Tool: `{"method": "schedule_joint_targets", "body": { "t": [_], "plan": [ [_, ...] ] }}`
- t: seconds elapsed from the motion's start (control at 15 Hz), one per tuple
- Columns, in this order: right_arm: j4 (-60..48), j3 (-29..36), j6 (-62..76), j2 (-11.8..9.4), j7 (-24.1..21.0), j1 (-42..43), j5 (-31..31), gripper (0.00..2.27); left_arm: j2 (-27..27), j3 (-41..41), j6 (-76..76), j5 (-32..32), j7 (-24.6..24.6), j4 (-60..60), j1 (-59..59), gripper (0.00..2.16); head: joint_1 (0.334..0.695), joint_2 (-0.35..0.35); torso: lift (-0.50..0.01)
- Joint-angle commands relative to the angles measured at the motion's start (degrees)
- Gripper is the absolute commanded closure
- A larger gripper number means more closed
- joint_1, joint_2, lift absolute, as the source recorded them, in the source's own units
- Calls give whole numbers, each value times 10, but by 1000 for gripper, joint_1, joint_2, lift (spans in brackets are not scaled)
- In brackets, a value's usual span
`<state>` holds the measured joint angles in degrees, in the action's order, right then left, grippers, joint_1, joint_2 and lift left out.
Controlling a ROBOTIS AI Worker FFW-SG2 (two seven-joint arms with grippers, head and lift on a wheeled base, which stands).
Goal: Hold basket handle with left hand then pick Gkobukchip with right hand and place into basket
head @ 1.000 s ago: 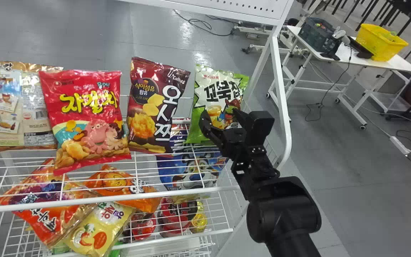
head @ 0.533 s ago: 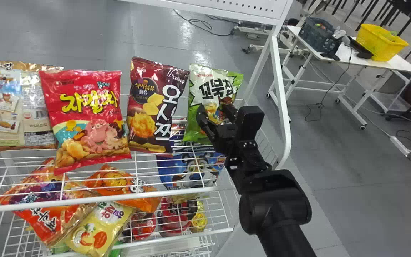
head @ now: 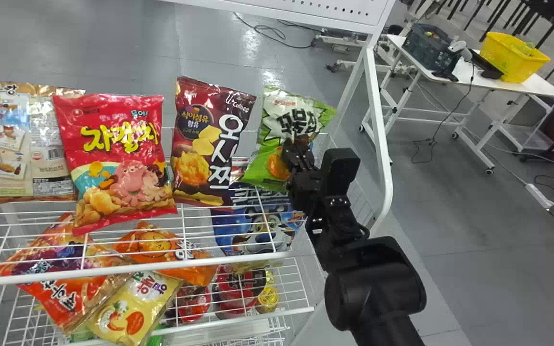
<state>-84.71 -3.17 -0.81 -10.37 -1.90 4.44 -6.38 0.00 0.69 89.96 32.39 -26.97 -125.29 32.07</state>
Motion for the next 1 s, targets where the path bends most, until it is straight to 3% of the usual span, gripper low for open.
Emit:
{"method": "schedule_joint_targets", "body": {
  "t": [0.0,0.4,0.73,0.93],
  "plan": [
    [-31,7,-6,0,-6,-21,-4,1953,-1,4,1,1,1,-25,12,2088,695,-350,-32],
    [-194,19,-71,-8,-9,-109,-72,1953,-1,10,1,-3,8,-44,18,2088,695,-350,-32],
    [-370,63,-211,-33,-9,-205,-135,1949,-1,28,1,-8,13,-51,16,2088,695,-350,-32],
    [-446,82,-262,-34,-8,-264,-138,1949,-1,36,1,-10,19,-61,16,2088,695,-350,-32]
  ]
}}
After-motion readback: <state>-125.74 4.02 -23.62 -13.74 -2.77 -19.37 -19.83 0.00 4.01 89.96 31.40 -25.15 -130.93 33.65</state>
